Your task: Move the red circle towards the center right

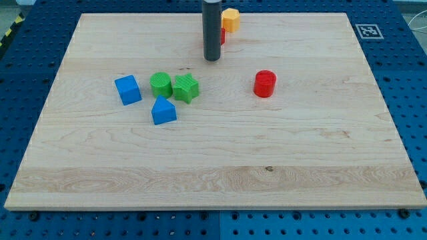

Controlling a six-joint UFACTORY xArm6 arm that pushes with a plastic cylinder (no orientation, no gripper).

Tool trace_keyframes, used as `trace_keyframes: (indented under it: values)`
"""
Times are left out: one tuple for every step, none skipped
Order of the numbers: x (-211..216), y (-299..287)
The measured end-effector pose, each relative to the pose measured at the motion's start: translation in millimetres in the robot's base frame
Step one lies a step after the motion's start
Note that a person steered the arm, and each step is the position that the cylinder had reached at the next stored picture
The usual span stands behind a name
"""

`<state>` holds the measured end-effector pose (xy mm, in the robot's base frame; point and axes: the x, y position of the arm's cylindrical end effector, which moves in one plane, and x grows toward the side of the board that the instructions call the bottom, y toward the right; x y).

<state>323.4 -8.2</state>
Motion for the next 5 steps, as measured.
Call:
trace_keyframes:
  values:
    - [-23.2, 0.0]
    - [-35.6, 0.0]
    - [-34.0, 4.6]
    - [-7.9, 27.1]
    - [18.6, 27.9]
